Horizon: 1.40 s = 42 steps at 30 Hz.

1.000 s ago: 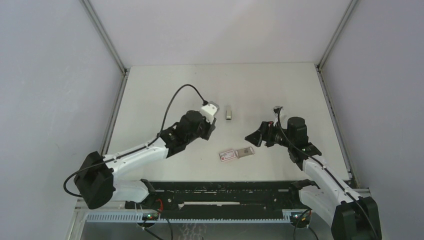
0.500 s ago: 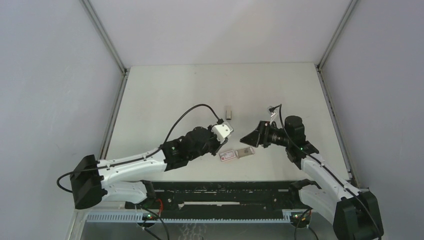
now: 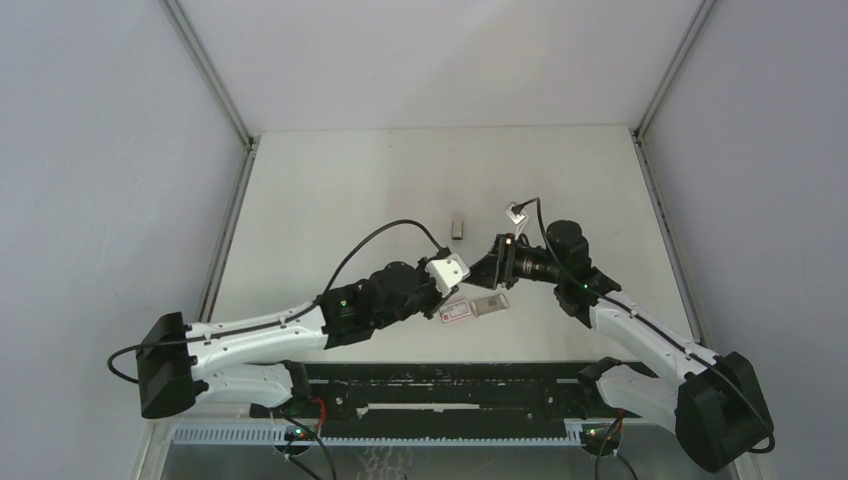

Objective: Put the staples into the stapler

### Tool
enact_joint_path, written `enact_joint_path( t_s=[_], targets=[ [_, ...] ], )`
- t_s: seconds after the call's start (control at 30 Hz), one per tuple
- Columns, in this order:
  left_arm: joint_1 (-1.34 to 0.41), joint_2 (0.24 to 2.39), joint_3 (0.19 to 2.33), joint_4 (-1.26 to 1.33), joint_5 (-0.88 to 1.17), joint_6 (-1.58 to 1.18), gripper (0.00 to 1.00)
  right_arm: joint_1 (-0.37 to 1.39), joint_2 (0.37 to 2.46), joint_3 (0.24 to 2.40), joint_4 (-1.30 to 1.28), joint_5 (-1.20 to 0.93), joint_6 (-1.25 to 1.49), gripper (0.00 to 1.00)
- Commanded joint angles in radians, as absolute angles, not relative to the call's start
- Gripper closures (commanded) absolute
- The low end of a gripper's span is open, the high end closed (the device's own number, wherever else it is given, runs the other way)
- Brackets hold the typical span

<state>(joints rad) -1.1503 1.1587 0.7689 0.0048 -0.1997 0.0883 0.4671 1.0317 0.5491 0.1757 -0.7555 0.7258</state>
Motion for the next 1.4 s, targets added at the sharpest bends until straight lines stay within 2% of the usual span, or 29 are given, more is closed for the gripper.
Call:
enact_joint_path(
  t_s=[0.0,0.13,0.4,0.43,0.57,0.6,0.63,0.7,0.73,0.87,0.97,1.13,1.37],
  targets=[
    [-1.158,1.124,0.769,0.035,-0.218,0.111,1.0,0.499,1.043,0.58,0.216,-0.736,0.728,0.53],
    [-1.161,1.118,0.767,0.035,-0.219,0.114,1.0,0.505,1.039,0.58,0.188,-0.719,0.712,0.6],
    [-1.175,1.122,0.781,0.019,-0.203,0.111,1.0,0.509,1.06,0.58,0.217,-0.746,0.71,0.64],
    [-1.177,1.122,0.782,0.018,-0.203,0.111,1.0,0.511,1.063,0.58,0.218,-0.748,0.708,0.67],
    [-1.177,1.126,0.791,0.014,-0.205,0.108,1.0,0.514,1.065,0.58,0.221,-0.763,0.699,0.91],
    [-1.177,1.125,0.793,0.014,-0.203,0.103,0.96,0.515,1.062,0.58,0.218,-0.761,0.694,0.95],
    [-1.178,1.122,0.793,0.014,-0.201,0.095,0.8,0.514,1.058,0.58,0.214,-0.756,0.688,1.0],
    [-1.177,1.109,0.789,0.017,-0.192,0.072,0.44,0.514,1.05,0.58,0.202,-0.744,0.664,1.0],
    [-1.177,1.096,0.786,0.02,-0.188,0.059,0.32,0.514,1.045,0.581,0.193,-0.736,0.644,1.0],
    [-1.168,0.989,0.774,0.024,-0.186,-0.01,0.19,0.528,1.027,0.579,0.136,-0.638,0.501,1.0],
    [-1.116,0.931,0.823,-0.021,-0.152,-0.117,0.17,0.554,1.001,0.543,0.161,-0.535,0.382,1.0],
    [-0.989,0.957,0.92,-0.184,-0.088,-0.378,0.27,0.606,0.924,0.458,0.273,-0.417,0.281,1.0],
    [-0.973,1.073,0.93,-0.161,-0.024,-0.569,0.31,0.749,0.801,0.302,0.453,-0.234,0.13,1.0]
  ],
)
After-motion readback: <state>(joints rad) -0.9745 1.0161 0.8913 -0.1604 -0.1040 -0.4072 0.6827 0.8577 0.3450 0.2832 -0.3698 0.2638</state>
